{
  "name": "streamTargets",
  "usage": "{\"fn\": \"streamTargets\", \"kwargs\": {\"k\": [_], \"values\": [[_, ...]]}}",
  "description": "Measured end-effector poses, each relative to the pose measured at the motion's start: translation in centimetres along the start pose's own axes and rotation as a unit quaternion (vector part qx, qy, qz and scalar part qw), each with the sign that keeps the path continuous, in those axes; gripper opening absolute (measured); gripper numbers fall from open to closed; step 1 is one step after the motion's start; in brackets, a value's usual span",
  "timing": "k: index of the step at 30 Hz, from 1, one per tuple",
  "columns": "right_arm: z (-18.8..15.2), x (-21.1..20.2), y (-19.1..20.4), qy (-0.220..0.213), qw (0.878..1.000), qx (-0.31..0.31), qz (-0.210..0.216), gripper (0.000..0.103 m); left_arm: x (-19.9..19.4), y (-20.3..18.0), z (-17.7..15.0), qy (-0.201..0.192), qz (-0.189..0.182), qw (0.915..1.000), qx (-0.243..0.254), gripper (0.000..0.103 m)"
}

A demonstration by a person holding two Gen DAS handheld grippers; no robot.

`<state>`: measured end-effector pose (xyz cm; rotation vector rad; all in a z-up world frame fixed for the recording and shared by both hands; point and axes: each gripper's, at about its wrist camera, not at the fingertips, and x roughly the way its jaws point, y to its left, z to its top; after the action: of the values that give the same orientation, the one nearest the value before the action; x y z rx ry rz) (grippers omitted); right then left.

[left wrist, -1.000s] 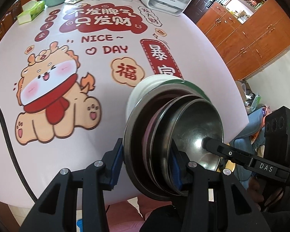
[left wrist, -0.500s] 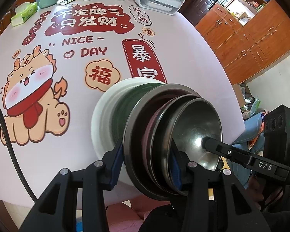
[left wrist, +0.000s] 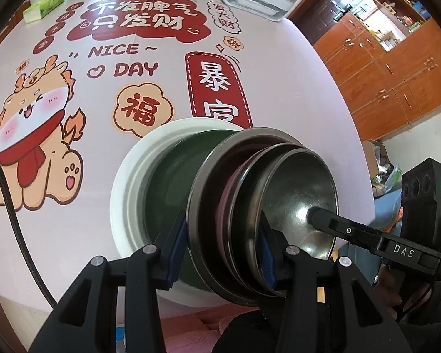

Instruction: Organize plates and bowls

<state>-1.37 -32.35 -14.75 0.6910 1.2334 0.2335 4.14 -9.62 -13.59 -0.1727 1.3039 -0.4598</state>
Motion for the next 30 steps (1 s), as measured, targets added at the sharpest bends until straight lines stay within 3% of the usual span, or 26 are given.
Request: {"fn": "streamTargets", "kwargs": {"k": [15, 22, 30], "values": [[3.7, 2.0, 0.6, 0.059, 0.994, -0.084, 0.020, 0.025, 1.7, 1.1, 0.2, -0.007, 0.030, 0.9949, -0.096, 0.042], [3.7, 2.2, 1.6, 0.054, 0.990, -0.126, 0.015, 0.028, 2.4, 1.5, -0.1, 0.015, 0.051, 0.9906, -0.126, 0.043], [3.4, 2.0, 2.2, 0.033, 0.991, -0.129, 0.000, 0.029, 2.1, 1.2, 0.0, 0.022, 0.070, 0.9900, -0.121, 0.043]]}}
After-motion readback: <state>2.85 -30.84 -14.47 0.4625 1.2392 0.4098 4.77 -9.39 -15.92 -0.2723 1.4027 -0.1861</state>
